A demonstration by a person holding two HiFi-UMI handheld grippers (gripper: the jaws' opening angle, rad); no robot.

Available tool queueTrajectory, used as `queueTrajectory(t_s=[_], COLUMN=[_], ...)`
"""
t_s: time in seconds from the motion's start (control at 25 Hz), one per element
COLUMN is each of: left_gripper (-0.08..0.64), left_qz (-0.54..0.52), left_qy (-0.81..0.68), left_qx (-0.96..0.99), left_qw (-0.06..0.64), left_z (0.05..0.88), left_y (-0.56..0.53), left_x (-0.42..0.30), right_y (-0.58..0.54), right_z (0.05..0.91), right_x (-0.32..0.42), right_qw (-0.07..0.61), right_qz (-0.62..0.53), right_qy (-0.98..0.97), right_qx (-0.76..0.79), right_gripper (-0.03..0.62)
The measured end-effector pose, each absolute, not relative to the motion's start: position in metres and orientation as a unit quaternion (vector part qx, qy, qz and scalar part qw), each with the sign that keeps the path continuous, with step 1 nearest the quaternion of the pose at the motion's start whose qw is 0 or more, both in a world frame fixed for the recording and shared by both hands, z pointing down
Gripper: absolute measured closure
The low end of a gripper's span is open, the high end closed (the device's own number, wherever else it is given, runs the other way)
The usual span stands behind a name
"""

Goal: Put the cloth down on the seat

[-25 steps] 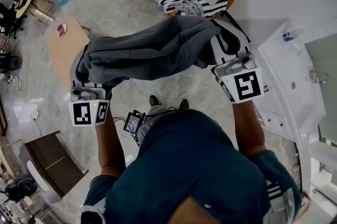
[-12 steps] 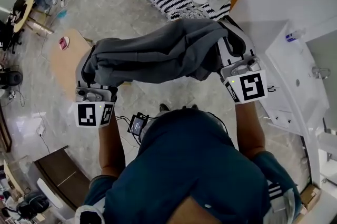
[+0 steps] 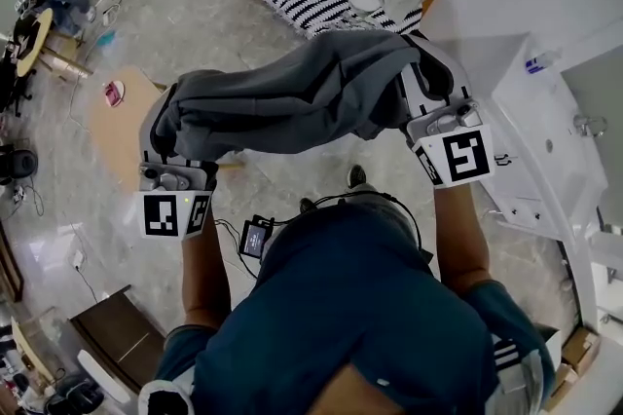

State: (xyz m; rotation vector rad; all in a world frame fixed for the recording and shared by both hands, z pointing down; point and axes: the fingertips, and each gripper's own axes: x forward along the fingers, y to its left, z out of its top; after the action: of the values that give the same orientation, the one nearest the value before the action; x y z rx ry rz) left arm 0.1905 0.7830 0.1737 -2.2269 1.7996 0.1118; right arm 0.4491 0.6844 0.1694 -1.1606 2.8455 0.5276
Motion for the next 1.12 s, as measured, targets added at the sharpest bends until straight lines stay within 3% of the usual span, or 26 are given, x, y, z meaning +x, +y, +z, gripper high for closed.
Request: queueTrajectory(t_s=[0.76, 1.12], left_gripper=[0.472, 0.472], left_qz=[0.011, 0.001], left_qy=[0.678, 0.687], left_qx=[-0.723, -0.713], left_qw=[0.136, 0.137], left_z=[0.179, 0.177], left_y=[0.645, 0.634], left_x=[0.226, 0.227], right_y=[0.519, 0.497], right_z=[0.175, 0.172], right_x=[0.488, 0.489], right_qw=[0.037, 0.046], right_qz=[0.152, 0.150], right_qy=[0.935, 0.937], right_qx=[-0.318, -0.312], right_gripper=[0.571, 0.571])
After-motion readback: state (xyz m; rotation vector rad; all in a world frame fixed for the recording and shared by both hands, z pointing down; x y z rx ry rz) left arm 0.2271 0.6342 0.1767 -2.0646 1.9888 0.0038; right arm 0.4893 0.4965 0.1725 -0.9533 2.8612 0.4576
